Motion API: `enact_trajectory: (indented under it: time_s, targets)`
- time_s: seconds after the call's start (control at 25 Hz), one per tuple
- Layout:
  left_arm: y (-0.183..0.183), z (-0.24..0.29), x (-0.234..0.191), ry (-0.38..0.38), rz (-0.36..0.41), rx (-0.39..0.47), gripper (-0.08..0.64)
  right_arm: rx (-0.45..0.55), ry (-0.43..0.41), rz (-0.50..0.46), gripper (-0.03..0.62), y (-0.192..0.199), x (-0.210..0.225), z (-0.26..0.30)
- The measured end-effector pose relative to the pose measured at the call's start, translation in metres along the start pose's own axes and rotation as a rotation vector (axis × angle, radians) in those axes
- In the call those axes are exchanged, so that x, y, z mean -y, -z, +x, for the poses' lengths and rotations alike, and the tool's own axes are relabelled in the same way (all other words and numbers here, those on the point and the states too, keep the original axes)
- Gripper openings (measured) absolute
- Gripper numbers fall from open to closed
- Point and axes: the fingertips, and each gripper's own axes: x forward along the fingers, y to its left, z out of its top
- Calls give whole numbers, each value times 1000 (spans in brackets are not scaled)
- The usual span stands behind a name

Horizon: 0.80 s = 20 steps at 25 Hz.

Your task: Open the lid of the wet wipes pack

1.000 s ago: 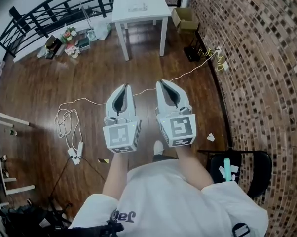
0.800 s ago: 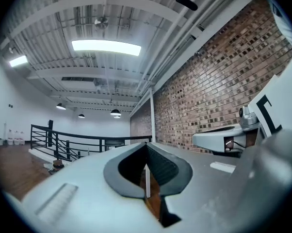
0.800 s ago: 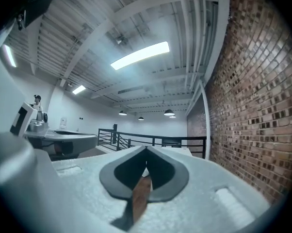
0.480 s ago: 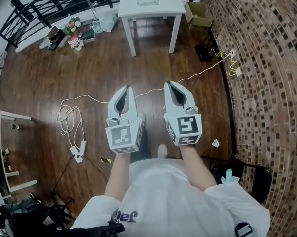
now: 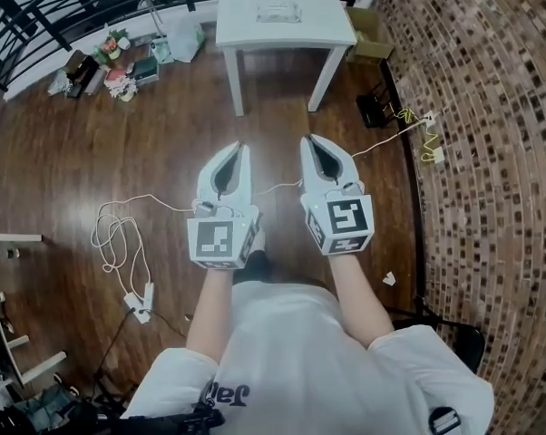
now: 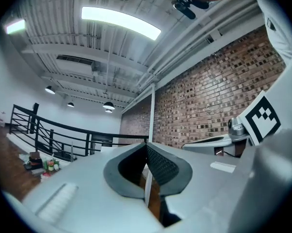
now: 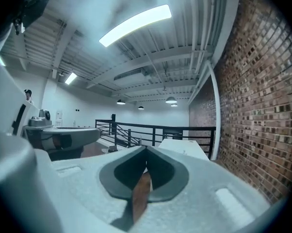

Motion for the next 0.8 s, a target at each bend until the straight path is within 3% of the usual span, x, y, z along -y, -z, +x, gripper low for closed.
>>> enact_trajectory:
  time_s: [0.2,0.52,0.8]
  targets:
    - [5,53,-53,31,-19,-16,17,-31,43,2,-9,-5,9,63]
    - [21,132,-90,59,-12,-43,17,-52,107,25,-9,-1,57,134]
    - [33,228,-126,2,16,-71,17,-41,66,52,-9,1,118,229]
